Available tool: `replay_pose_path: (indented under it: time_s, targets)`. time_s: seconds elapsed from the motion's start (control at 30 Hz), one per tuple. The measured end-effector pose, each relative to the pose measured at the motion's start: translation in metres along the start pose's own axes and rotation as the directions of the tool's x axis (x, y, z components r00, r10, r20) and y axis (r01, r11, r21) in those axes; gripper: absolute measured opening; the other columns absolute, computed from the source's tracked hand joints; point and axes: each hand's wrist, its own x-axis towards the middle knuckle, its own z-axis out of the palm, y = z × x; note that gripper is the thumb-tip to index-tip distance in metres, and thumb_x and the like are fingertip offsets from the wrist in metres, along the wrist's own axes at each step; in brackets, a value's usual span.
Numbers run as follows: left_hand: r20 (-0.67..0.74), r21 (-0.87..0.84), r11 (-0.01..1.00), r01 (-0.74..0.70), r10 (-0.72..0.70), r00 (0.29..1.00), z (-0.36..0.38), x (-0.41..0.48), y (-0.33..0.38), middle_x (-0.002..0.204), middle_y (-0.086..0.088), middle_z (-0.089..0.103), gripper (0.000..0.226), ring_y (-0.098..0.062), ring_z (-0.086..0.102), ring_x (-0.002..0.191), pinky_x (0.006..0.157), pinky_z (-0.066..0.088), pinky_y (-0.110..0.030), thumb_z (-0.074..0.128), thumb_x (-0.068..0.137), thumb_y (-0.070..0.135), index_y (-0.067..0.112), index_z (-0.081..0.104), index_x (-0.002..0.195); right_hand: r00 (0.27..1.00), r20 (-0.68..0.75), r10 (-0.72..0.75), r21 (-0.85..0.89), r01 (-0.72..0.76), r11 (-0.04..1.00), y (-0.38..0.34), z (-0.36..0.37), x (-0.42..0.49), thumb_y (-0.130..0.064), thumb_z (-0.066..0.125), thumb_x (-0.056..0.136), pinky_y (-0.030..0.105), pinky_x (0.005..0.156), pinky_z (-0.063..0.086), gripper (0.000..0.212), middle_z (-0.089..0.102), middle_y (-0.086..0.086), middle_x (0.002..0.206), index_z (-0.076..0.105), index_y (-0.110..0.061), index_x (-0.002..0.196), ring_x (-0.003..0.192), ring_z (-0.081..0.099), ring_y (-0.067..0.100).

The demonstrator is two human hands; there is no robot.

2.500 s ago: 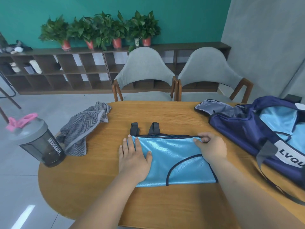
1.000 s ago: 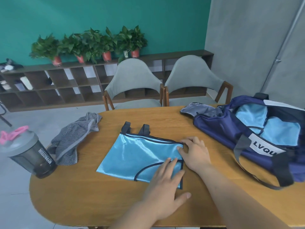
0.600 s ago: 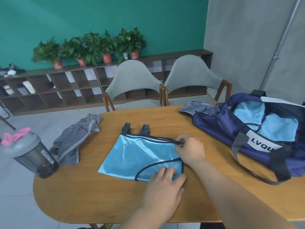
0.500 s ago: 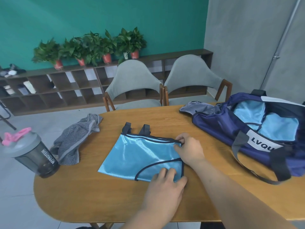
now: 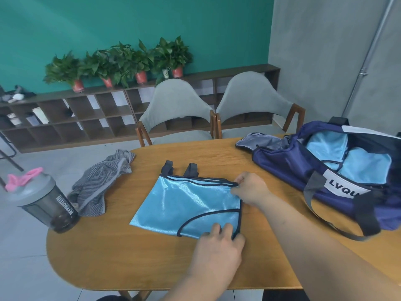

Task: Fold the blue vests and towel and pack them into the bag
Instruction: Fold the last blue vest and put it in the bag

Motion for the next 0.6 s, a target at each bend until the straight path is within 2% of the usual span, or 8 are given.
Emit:
replay_pose_path:
  time_s: [0.07, 0.13, 0.3, 0.43, 0.5, 0.6]
  targets:
    - [0.011, -0.008, 1.000, 0.006, -0.006, 1.000, 0.001, 0.000, 0.003, 0.072, 0.000, 0.049, 0.028, -0.025, 0.050, 0.059, 0.042, 0.036, -0.031, 0.086, 0.057, 0.024, 0.024, 0.062, 0.072, 0.998, 0.025, 0.060, 0.183, -0.064, 0.981, 0.005, 0.001, 0.002, -0.018, 0.083, 0.076, 0.040, 0.070, 0.065, 0.030, 0.073, 0.004, 0.095, 0.066, -0.026, 0.100, 0.084, 0.073, 0.020]
    - [0.022, -0.004, 1.000, 0.005, -0.005, 1.000, -0.001, 0.002, 0.005, 0.070, 0.000, 0.049, 0.033, -0.024, 0.050, 0.057, 0.041, 0.036, -0.031, 0.086, 0.051, 0.020, 0.023, 0.061, 0.073, 0.992, 0.038, 0.118, 0.309, -0.124, 0.943, 0.009, 0.001, 0.003, -0.012, 0.085, 0.075, 0.043, 0.069, 0.066, 0.033, 0.073, 0.008, 0.099, 0.067, -0.024, 0.099, 0.086, 0.075, 0.024]
    - [-0.017, -0.055, 0.998, -0.021, 0.020, 1.000, -0.008, 0.003, 0.010, 0.066, 0.002, 0.050, 0.038, -0.020, 0.050, 0.053, 0.046, 0.041, -0.028, 0.082, 0.047, 0.018, 0.024, 0.065, 0.080, 0.984, 0.035, 0.174, 0.365, -0.174, 0.914, 0.018, -0.002, 0.001, -0.012, 0.087, 0.077, 0.039, 0.067, 0.066, 0.031, 0.072, 0.009, 0.102, 0.068, -0.023, 0.100, 0.090, 0.074, 0.024]
    - [-0.069, -0.179, 0.984, -0.014, 0.002, 0.998, -0.012, 0.002, 0.013, 0.078, 0.005, 0.049, 0.040, -0.017, 0.050, 0.055, 0.045, 0.042, -0.028, 0.079, 0.058, 0.019, 0.030, 0.066, 0.095, 0.974, 0.068, 0.216, 0.422, -0.224, 0.878, 0.023, -0.013, -0.001, -0.009, 0.084, 0.082, 0.037, 0.069, 0.064, 0.027, 0.074, 0.011, 0.103, 0.068, -0.018, 0.102, 0.092, 0.075, 0.025]
    - [-0.115, -0.279, 0.960, 0.007, -0.040, 0.993, -0.014, 0.003, 0.014, 0.087, 0.007, 0.049, 0.039, -0.015, 0.054, 0.063, 0.046, 0.042, -0.027, 0.078, 0.066, 0.018, 0.033, 0.065, 0.099, 0.971, 0.062, 0.232, 0.455, -0.234, 0.859, 0.025, -0.021, -0.004, -0.007, 0.082, 0.083, 0.037, 0.066, 0.063, 0.023, 0.075, 0.016, 0.103, 0.069, -0.013, 0.101, 0.092, 0.075, 0.027]
    - [-0.199, -0.511, 0.860, -0.006, -0.112, 0.974, -0.019, 0.005, 0.016, 0.101, 0.010, 0.053, 0.023, -0.014, 0.059, 0.089, 0.067, 0.053, -0.032, 0.063, 0.090, 0.013, 0.029, 0.070, 0.106, 0.973, 0.031, 0.230, 0.479, -0.216, 0.851, 0.021, -0.033, -0.011, -0.006, 0.079, 0.084, 0.026, 0.049, 0.054, 0.024, 0.074, 0.019, 0.098, 0.067, -0.008, 0.104, 0.078, 0.072, 0.027]
